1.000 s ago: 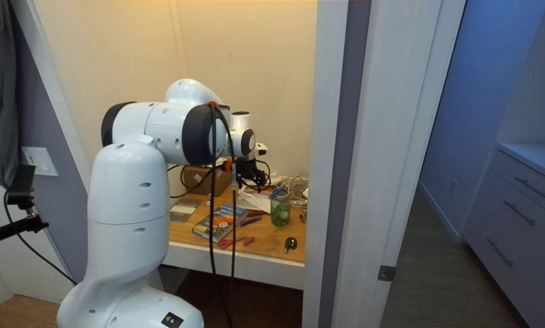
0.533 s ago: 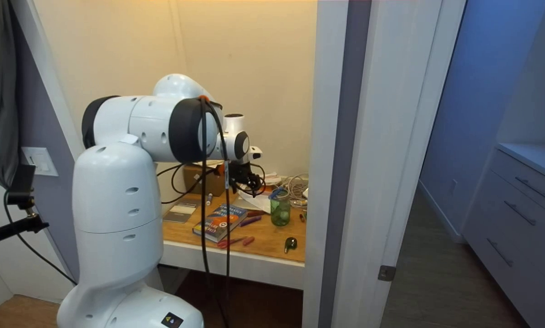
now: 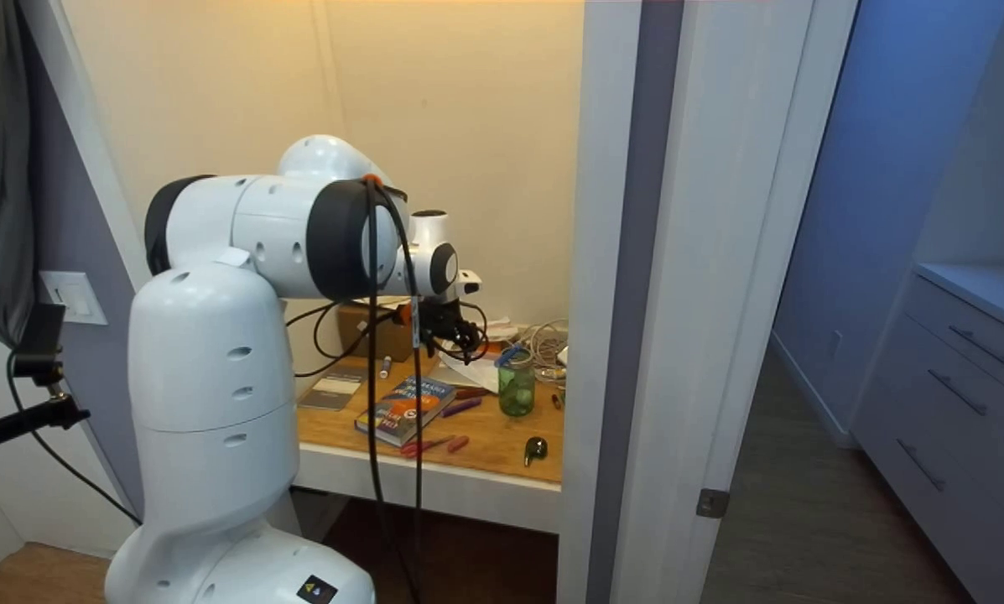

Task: Put the blue marker on the green bottle

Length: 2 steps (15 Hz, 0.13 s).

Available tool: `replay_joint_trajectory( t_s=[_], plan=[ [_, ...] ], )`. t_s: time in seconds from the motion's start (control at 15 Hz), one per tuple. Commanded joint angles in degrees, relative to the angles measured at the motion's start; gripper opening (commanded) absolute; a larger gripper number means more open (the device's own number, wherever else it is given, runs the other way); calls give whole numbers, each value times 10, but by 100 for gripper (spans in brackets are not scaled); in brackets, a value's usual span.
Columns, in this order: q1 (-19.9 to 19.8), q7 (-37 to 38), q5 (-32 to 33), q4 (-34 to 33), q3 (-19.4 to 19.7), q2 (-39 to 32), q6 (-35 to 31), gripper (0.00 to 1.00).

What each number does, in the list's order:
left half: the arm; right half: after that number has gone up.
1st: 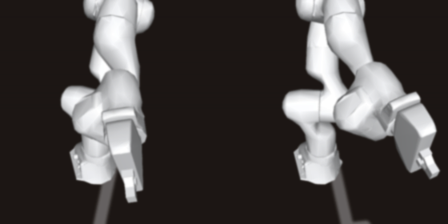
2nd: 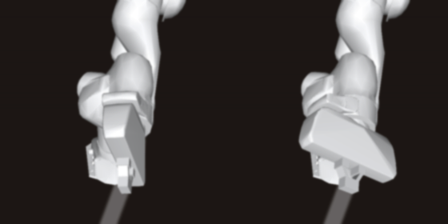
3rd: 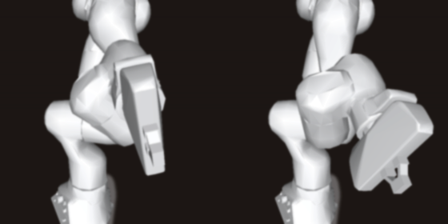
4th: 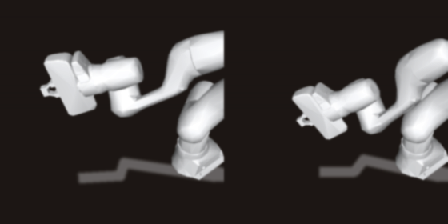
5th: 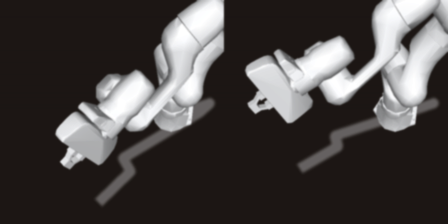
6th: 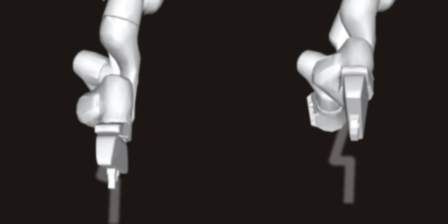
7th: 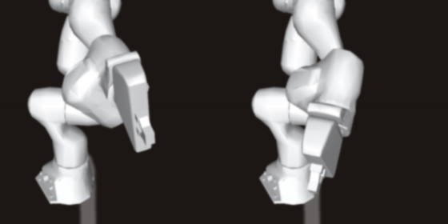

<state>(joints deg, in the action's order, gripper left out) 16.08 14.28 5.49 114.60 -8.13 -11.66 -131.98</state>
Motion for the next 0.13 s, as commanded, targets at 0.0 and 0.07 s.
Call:
replay_joint_trajectory(
  t_s=[0.0, 0.07],
  plan=[
    [-6, 1, 2, -1, -6, 0, 1, 100],
    [-6, 1, 2, -1, -6, 0, 1, 100]
  ],
)
